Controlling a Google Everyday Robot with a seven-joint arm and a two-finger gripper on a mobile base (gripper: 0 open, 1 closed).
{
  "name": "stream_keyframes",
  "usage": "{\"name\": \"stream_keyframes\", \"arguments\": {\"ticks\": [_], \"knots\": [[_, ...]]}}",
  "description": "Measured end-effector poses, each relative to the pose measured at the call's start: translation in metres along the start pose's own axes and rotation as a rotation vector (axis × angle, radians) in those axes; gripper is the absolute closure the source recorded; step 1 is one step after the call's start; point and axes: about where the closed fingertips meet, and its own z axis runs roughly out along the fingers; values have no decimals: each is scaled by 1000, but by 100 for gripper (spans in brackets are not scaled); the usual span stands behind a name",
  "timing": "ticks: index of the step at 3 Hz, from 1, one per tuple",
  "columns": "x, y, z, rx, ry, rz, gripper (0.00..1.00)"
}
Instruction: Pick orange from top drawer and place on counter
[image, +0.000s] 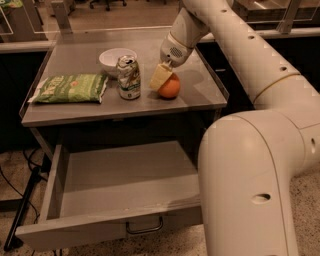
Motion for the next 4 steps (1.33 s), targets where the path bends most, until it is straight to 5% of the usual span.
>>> {"name": "stream_keyframes", "arguments": {"ticks": [1,4], "knots": [[-1,0,-1,-3,-3,-1,100],[-1,0,-1,-3,-3,-1,35]]}}
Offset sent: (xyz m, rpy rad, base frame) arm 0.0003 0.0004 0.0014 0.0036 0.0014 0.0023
